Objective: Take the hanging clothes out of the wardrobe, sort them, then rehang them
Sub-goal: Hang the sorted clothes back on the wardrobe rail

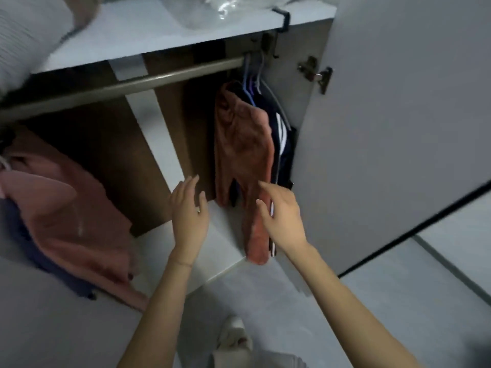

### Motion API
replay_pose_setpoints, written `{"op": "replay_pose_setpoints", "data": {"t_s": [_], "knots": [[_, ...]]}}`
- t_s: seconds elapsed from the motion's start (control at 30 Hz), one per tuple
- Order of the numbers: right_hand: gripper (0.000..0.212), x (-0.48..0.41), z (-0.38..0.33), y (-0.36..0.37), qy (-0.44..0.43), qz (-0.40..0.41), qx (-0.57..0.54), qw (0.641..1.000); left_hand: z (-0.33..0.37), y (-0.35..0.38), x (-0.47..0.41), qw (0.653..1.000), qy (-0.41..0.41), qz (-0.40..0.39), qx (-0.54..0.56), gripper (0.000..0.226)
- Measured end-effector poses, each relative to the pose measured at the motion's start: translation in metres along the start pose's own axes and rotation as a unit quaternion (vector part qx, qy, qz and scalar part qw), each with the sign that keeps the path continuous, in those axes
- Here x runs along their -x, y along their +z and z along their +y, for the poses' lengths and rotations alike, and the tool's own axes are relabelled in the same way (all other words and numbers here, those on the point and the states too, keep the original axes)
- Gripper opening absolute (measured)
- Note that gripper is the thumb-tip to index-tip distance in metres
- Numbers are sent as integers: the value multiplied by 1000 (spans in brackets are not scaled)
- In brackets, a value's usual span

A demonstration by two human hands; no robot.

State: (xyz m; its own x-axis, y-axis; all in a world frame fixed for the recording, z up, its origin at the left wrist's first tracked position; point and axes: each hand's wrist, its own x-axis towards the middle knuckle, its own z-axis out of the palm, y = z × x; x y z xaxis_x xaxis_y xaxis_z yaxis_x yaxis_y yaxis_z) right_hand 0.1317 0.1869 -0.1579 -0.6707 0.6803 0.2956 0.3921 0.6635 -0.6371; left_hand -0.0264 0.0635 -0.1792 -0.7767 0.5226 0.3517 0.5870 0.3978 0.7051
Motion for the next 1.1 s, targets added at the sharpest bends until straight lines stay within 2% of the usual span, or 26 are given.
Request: {"op": "replay_pose_setpoints", "data": {"t_s": [0.13, 0.3, 0.53, 0.77, 0.93, 1.1], "knots": [[39, 68, 50, -68, 72, 53, 35, 995, 58, 53, 56, 996, 57, -71, 24, 38], [39, 193, 116, -158, 152, 104, 79, 980, 148, 113, 167, 978, 143, -141, 59, 35], [41, 346, 186, -265, 286, 183, 115, 934, 264, 188, 302, 923, 251, -279, 89, 37], [44, 456, 255, -355, 398, 283, 146, 860, 373, 280, 400, 847, 334, -400, 102, 41], [49, 525, 316, -408, 488, 308, 151, 803, 453, 359, 465, 788, 374, -474, 120, 43], [49, 573, 372, -465, 556, 369, 141, 731, 537, 431, 528, 725, 414, -534, 136, 43]]}}
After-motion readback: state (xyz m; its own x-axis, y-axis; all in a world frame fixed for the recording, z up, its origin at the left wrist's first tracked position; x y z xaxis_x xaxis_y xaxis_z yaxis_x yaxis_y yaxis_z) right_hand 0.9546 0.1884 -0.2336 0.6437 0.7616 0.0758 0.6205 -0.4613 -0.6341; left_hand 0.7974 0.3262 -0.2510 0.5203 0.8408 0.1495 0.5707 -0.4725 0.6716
